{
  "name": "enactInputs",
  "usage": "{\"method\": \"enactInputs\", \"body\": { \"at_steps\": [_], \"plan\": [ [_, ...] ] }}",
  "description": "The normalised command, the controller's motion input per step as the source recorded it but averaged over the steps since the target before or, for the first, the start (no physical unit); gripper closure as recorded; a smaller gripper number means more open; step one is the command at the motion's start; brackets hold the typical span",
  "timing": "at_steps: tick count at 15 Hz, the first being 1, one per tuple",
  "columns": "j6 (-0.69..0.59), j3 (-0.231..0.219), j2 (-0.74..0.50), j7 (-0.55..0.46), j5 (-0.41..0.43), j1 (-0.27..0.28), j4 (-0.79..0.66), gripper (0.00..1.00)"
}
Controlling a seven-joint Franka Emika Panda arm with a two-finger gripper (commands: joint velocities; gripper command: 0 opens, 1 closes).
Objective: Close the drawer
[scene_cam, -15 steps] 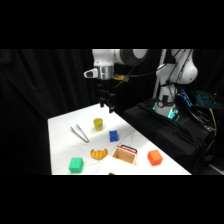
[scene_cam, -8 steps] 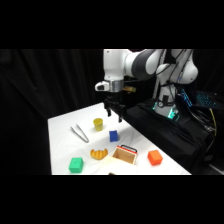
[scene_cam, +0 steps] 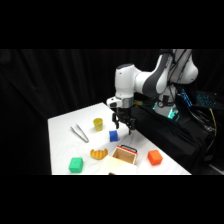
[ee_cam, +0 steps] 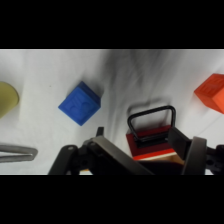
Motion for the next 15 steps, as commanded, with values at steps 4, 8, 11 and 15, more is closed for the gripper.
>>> {"method": "enactInputs", "body": {
  "at_steps": [4,8,11,15],
  "plan": [
    [0.35,0.195,0.26,-0.23,0.172,-0.057,0.00,0.00],
    [0.26,0.222,0.23,-0.18,0.056,-0.175,0.08,0.00],
    [0.19,0.184,0.20,-0.11,-0.081,-0.191,0.13,0.00],
    [0.11,0.116,0.19,-0.01,-0.194,-0.124,0.21,0.00]
  ]
}}
